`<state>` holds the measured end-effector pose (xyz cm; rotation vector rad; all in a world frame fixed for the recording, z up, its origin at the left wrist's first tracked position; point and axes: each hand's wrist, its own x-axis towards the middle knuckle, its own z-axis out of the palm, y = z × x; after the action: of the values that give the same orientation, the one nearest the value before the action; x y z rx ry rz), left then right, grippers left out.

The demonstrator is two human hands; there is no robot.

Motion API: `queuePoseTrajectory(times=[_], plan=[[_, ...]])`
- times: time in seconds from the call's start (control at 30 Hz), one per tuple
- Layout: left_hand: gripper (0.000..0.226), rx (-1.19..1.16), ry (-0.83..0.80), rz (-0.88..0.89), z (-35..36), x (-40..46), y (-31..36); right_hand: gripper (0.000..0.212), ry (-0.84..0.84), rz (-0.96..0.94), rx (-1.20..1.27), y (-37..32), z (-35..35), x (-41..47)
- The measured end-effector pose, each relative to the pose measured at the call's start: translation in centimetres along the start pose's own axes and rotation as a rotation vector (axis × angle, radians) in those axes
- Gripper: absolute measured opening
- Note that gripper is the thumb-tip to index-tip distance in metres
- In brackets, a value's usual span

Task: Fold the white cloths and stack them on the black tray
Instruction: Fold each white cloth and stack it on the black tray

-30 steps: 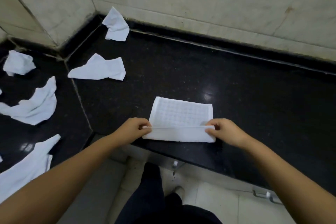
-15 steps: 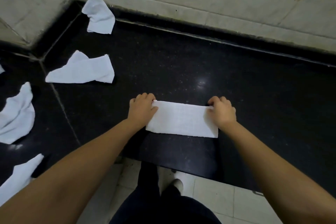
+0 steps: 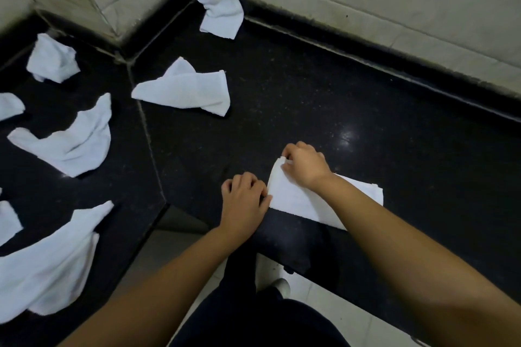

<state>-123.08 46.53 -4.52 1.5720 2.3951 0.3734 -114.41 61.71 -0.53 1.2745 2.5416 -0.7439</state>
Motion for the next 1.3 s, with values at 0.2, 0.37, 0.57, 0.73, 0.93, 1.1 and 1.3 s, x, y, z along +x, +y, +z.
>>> queuePoseTrajectory(times=[0.2, 0.37, 0.57, 0.73, 0.93, 1.1, 1.3], plan=[[0.012, -0.237, -0.071, -0.079, -2.2, 0.3, 1.2, 0.008, -0.028, 0.018, 0.307, -0.3, -2.2, -0.8], [0.006, -0.677, -0.081, -0.127, -8.0, 4.6, 3.2, 0.011, 0.159, -0.049, 0.503, 0.7, -9.0, -1.9], [0.024, -0.633, 0.233, 0.193, -16.9, 8.1, 7.2, 0.009, 0.441, -0.185, 0.772, 1.6, -16.9, -5.8], [0.011, -0.580, 0.219, 0.316, -16.1, 4.7, 7.0, 0.019, 0.387, -0.285, 0.727, 2.5, -14.3, -9.8], [0.010, -0.496, -0.248, 0.301, -7.8, -1.5, 2.6, 0.021, 0.093, -0.154, 0.631, 6.1, -2.0, -13.5], [0.012, -0.505, -0.453, 0.204, -4.8, -2.7, 0.9, 0.012, -0.068, -0.034, 0.656, 7.1, 2.4, -15.0], [0.004, -0.576, -0.268, 0.064, -5.3, 3.6, 1.7, 0.004, 0.126, 0.102, 0.768, 6.4, -0.5, -9.5]])
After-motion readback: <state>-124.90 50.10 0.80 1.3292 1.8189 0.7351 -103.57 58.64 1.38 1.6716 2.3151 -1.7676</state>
